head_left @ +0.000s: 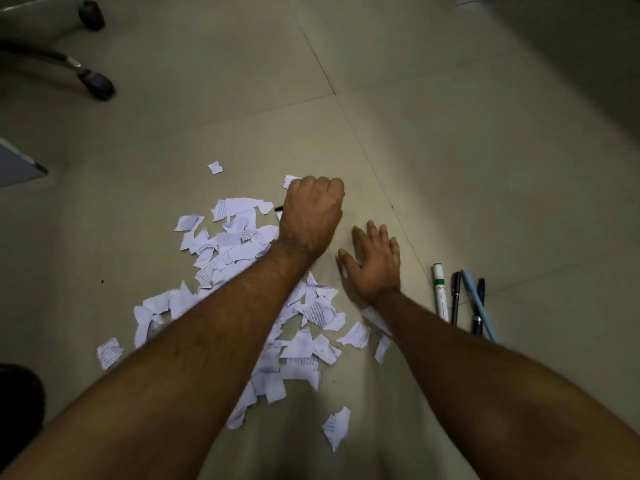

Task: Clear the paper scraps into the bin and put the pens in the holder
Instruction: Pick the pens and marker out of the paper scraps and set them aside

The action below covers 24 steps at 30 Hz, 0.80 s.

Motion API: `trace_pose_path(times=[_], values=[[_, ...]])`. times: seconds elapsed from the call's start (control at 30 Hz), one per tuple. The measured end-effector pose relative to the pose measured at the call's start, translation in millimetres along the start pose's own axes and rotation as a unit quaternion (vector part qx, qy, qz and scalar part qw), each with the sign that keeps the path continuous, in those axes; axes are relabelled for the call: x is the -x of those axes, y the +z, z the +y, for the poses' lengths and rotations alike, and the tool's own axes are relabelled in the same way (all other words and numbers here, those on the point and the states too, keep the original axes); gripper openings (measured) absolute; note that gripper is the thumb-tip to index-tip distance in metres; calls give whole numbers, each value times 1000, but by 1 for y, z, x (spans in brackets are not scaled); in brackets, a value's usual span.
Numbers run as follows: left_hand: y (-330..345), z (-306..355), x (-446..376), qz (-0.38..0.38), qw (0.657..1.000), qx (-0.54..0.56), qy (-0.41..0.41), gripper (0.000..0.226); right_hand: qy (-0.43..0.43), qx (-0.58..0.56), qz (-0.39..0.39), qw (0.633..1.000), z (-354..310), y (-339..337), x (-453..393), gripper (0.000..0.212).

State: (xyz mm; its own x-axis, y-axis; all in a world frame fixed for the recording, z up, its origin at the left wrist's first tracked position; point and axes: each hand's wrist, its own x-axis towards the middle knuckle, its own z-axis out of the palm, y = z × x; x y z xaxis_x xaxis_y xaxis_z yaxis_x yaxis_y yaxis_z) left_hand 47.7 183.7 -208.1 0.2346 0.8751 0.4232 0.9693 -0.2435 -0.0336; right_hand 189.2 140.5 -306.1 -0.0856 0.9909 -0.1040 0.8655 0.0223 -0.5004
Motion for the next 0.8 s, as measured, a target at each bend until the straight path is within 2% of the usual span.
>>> trace_pose_path(times=[0.07,0.17,0.3,0.4,0.53,0.6,0.73,0.8], values=[[-18,22,6,18,996,89,-17,4,38,-105,7,994,-2,-12,7,64],[-38,53,14,-29,963,245,-110,12,126,-259,150,946,-10,-27,43,46],[-42,101,16,-121,892,376,-220,15,188,-294,281,894,0,-42,102,34],[-28,148,21,-221,854,399,-249,15,217,-267,336,877,40,-65,120,30],[-6,199,22,-280,819,407,-291,16,227,-223,356,879,82,-101,131,20],[0,216,21,-293,810,401,-312,20,255,-219,340,879,95,-108,135,18],[-1,226,29,-284,823,371,-323,31,276,-204,297,891,102,-103,140,20],[-1,221,34,-278,826,370,-321,29,275,-222,271,895,94,-98,136,20]])
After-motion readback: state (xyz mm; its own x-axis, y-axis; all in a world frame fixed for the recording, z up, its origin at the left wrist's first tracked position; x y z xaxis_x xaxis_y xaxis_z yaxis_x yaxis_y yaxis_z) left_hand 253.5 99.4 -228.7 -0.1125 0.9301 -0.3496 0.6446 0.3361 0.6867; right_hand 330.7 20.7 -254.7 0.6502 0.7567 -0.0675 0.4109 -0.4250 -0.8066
